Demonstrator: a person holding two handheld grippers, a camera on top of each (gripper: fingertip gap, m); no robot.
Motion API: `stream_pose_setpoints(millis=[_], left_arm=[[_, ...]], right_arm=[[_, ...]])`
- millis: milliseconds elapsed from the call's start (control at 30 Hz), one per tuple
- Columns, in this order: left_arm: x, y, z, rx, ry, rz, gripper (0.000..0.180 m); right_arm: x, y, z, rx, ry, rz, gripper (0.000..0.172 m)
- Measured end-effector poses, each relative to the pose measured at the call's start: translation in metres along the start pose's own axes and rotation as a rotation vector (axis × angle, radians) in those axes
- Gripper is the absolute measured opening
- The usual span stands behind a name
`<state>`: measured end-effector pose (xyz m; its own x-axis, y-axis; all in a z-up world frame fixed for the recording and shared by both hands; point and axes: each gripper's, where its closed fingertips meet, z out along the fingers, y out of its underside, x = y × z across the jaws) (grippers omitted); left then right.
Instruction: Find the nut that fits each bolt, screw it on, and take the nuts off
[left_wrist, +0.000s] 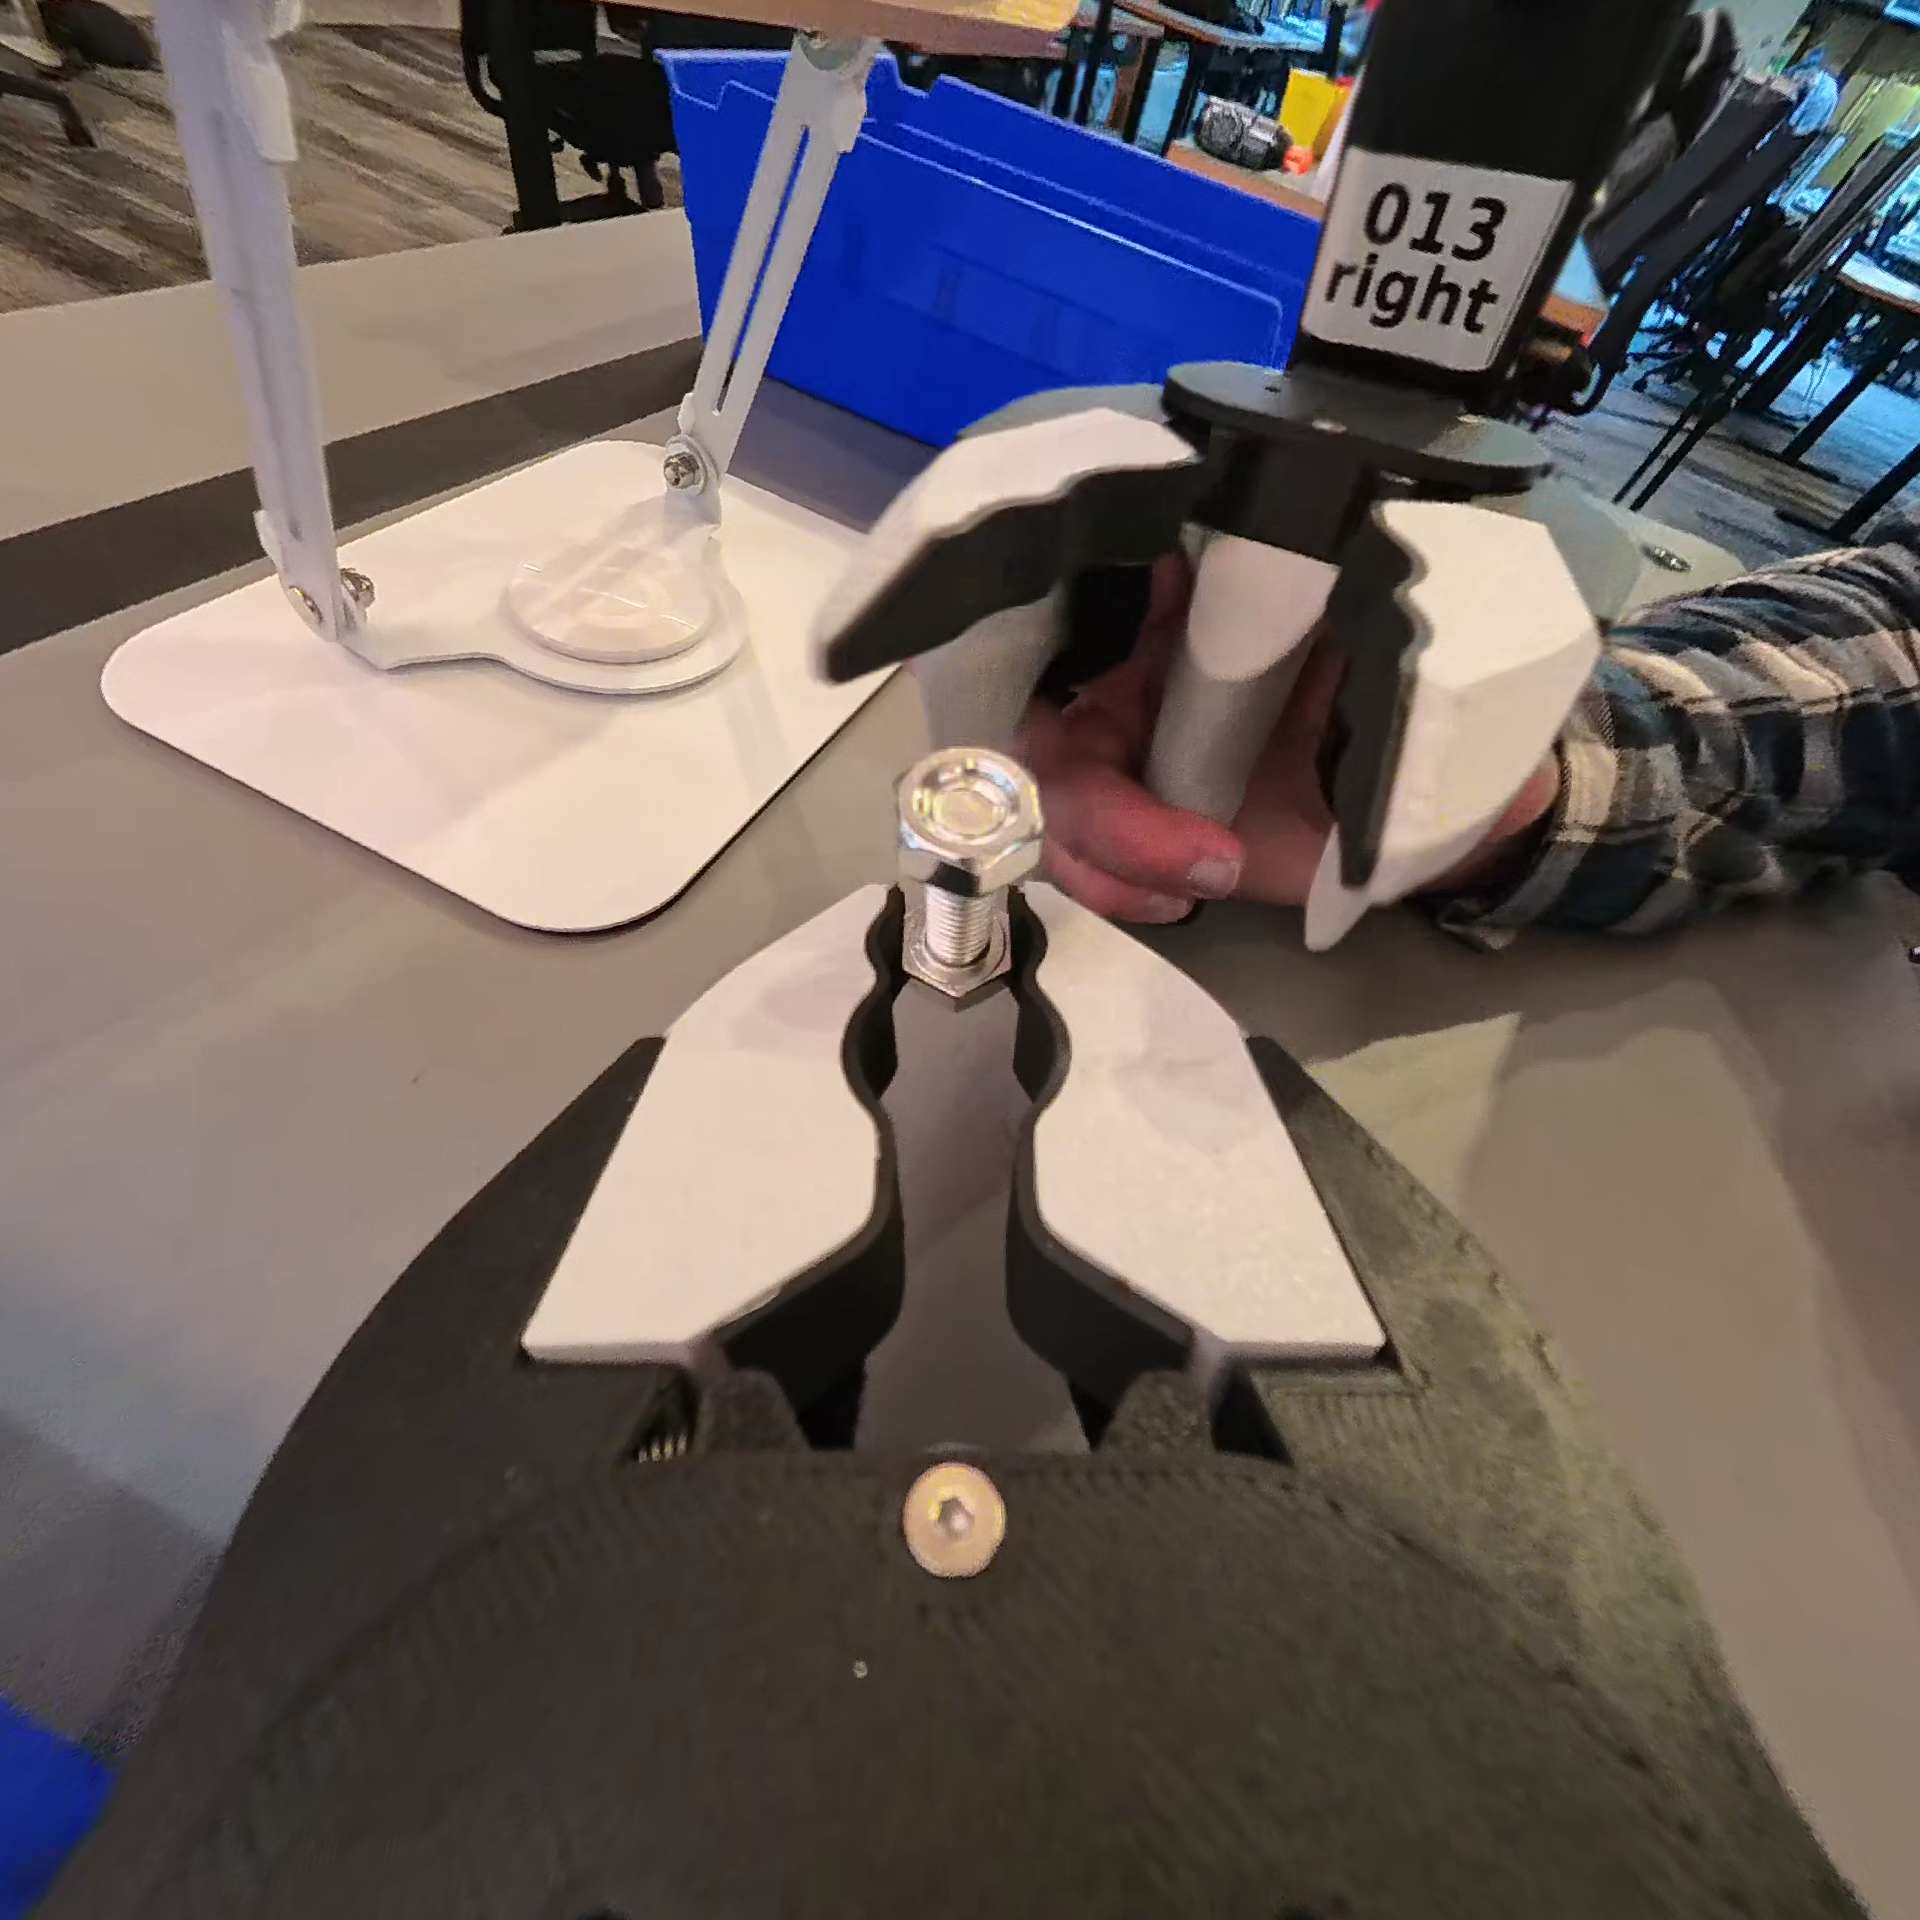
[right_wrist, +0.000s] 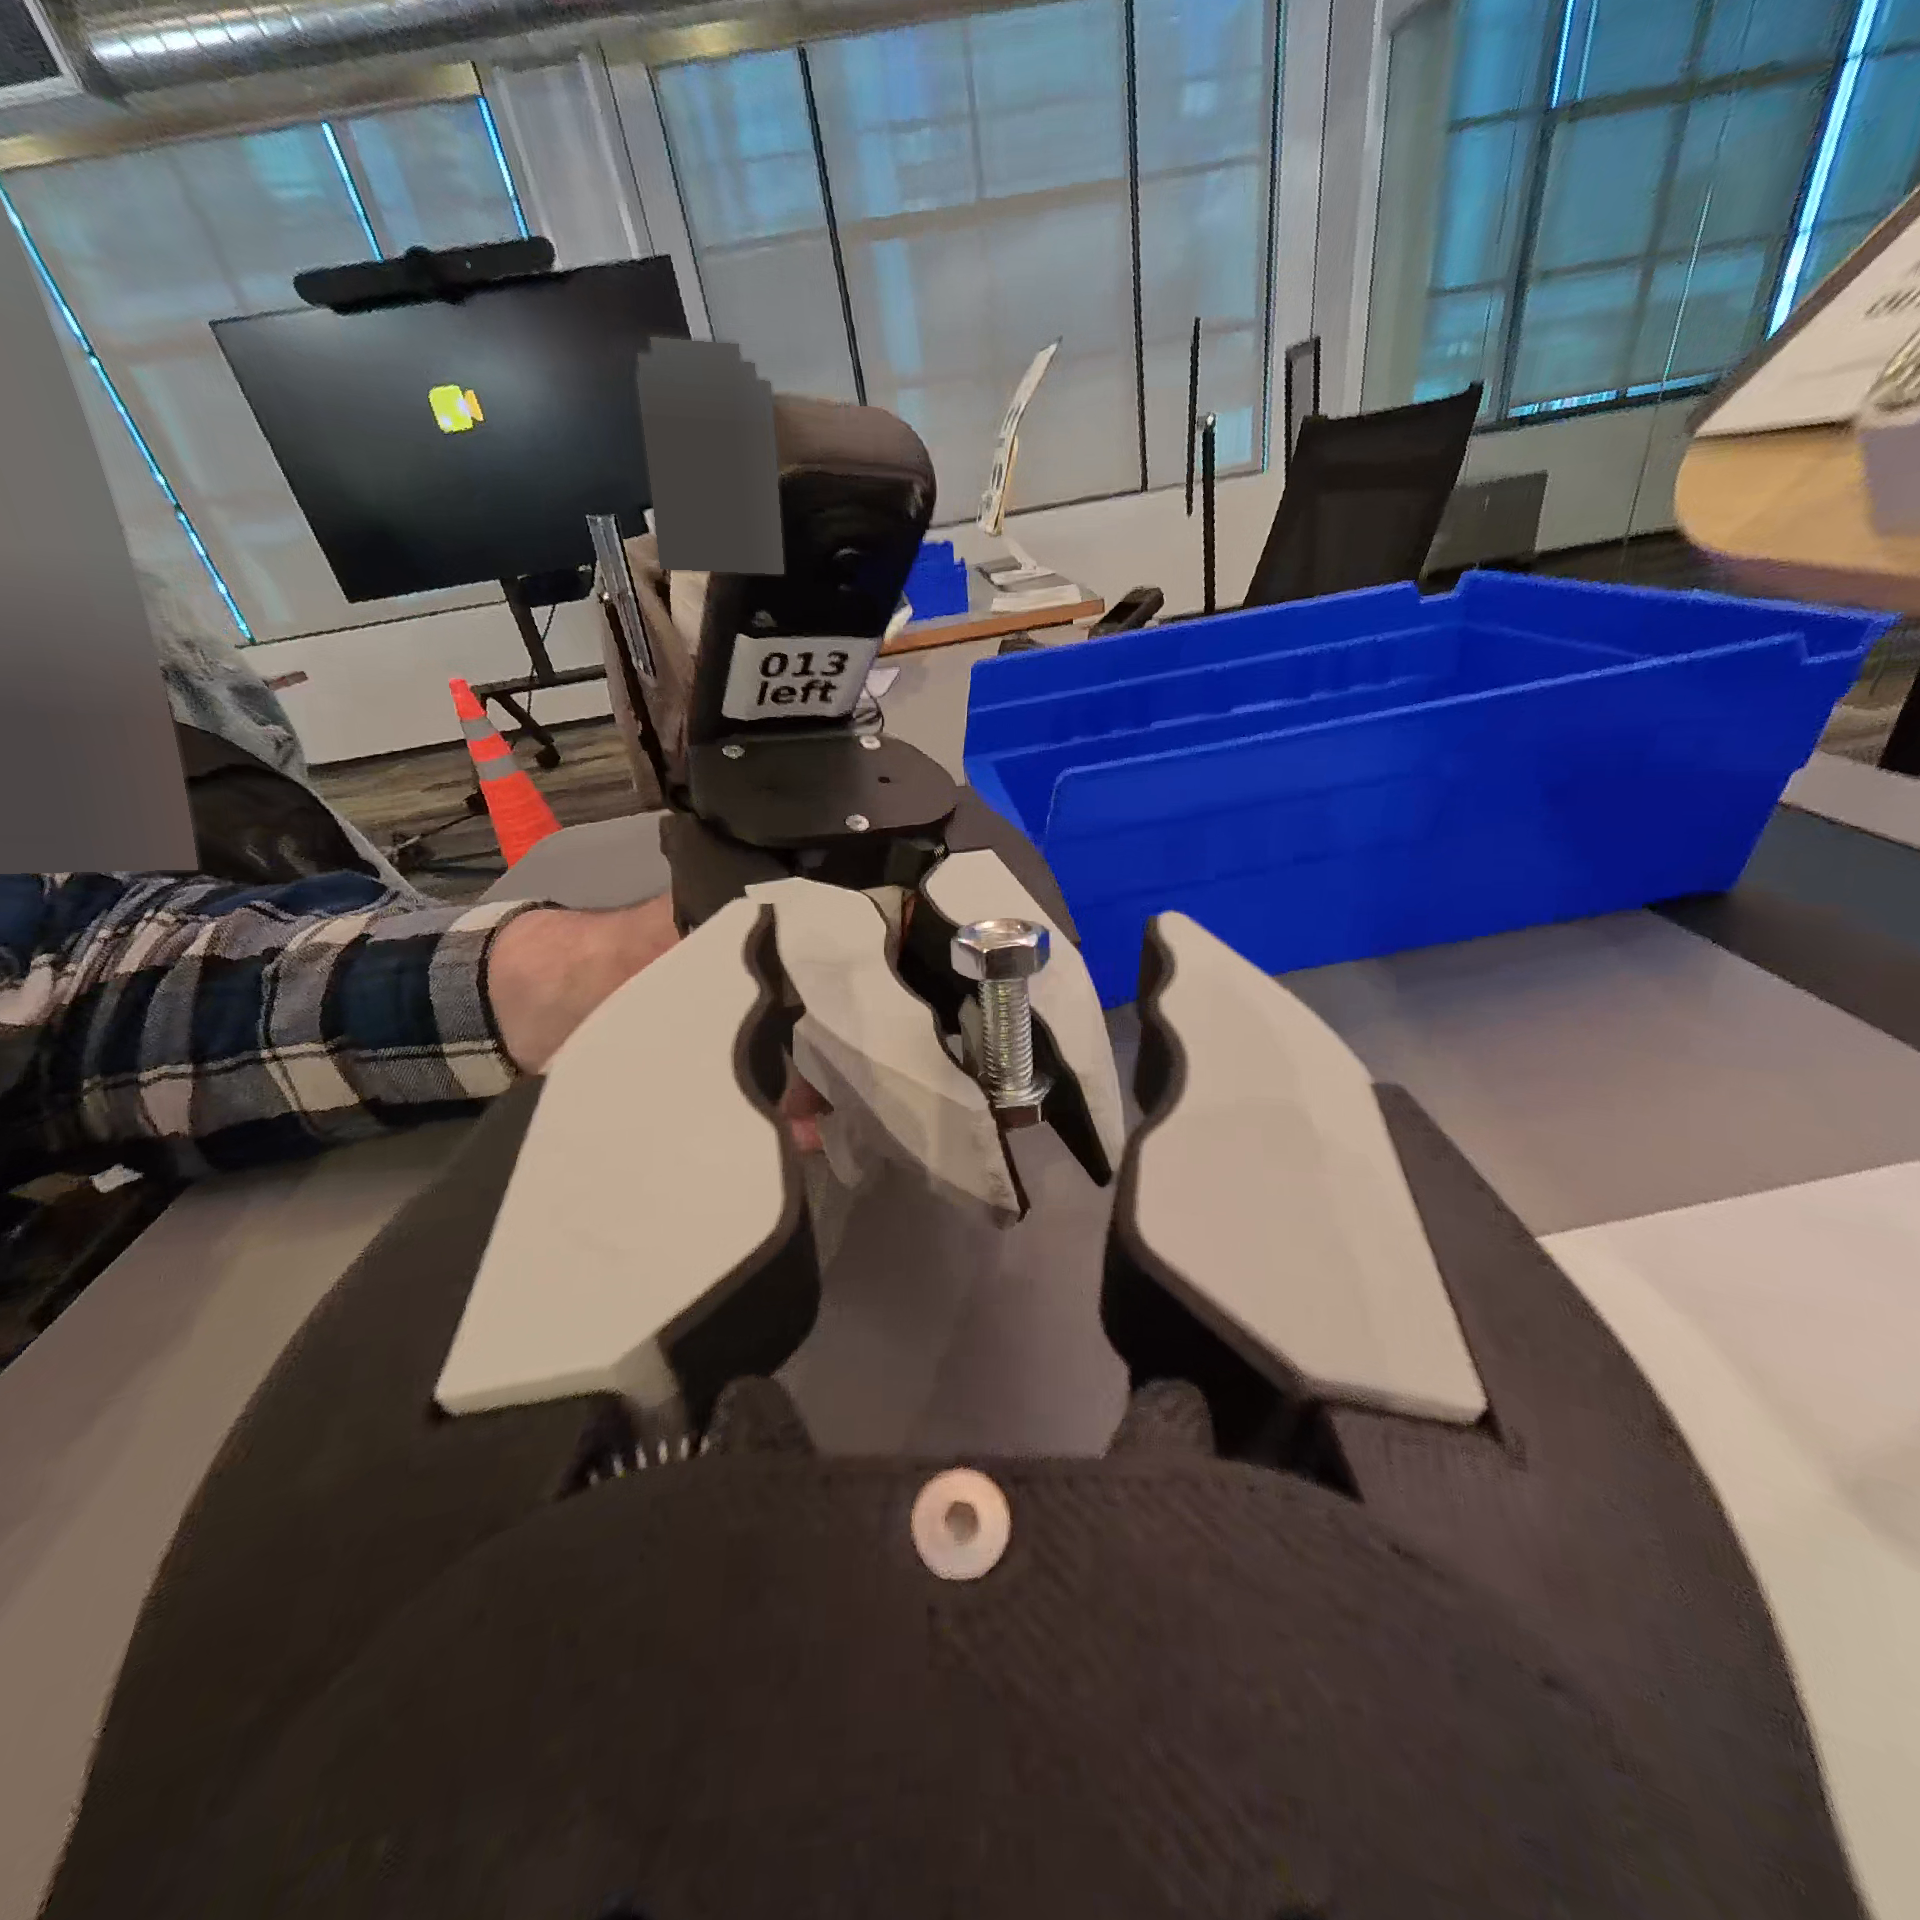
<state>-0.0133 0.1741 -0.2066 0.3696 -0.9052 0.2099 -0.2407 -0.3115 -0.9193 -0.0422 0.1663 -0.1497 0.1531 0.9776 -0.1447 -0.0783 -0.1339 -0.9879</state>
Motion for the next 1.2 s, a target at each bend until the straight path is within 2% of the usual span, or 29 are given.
stream_pose_setpoints(millis=[67,233,267,300,333,367,433,533,600,833,1067,1200], left_arm=[[0.001,0.001,0.001,-0.01,-0.003,0.009,0.018],[-0.002,-0.001,-0.001,0.007,-0.004,-0.018,0.018],[-0.003,-0.001,-0.001,0.011,-0.007,-0.017,0.018],[-0.004,-0.001,-0.001,0.012,-0.016,-0.026,0.018],[-0.005,-0.001,-0.002,0.015,-0.012,-0.037,0.018],[-0.006,-0.002,-0.002,0.022,-0.007,-0.044,0.018],[-0.005,-0.002,-0.002,0.022,-0.003,-0.043,0.018],[-0.002,0.0,0.0,0.003,0.001,-0.017,0.018],[0.001,0.001,0.001,-0.011,0.007,0.001,0.018],[0.006,0.006,0.006,-0.058,0.008,0.051,0.018],[0.009,0.01,0.009,-0.09,-0.006,0.093,0.018],[0.008,0.008,0.008,-0.074,-0.004,0.078,0.018]], right_arm=[[-0.004,0.005,0.005,-0.029,-0.018,0.003,0.071],[-0.014,0.009,0.008,-0.057,-0.051,-0.047,0.063],[-0.016,0.007,0.006,-0.048,-0.058,-0.058,0.053],[-0.022,0.002,0.001,-0.023,-0.106,-0.078,0.023],[-0.028,-0.003,-0.003,0.008,-0.144,-0.09,0.014],[-0.028,-0.006,-0.005,0.023,-0.146,-0.089,0.013],[-0.021,-0.003,-0.004,0.014,-0.117,-0.067,0.026],[-0.004,0.003,0.002,-0.017,-0.027,-0.009,0.07],[-0.003,0.007,0.006,-0.046,-0.022,0.002,0.078],[-0.019,0.018,0.014,-0.116,-0.072,-0.065,0.069],[-0.002,0.008,0.004,-0.067,0.014,-0.068,0.037],[-0.004,0.016,0.006,-0.118,-0.006,-0.083,0.029]])
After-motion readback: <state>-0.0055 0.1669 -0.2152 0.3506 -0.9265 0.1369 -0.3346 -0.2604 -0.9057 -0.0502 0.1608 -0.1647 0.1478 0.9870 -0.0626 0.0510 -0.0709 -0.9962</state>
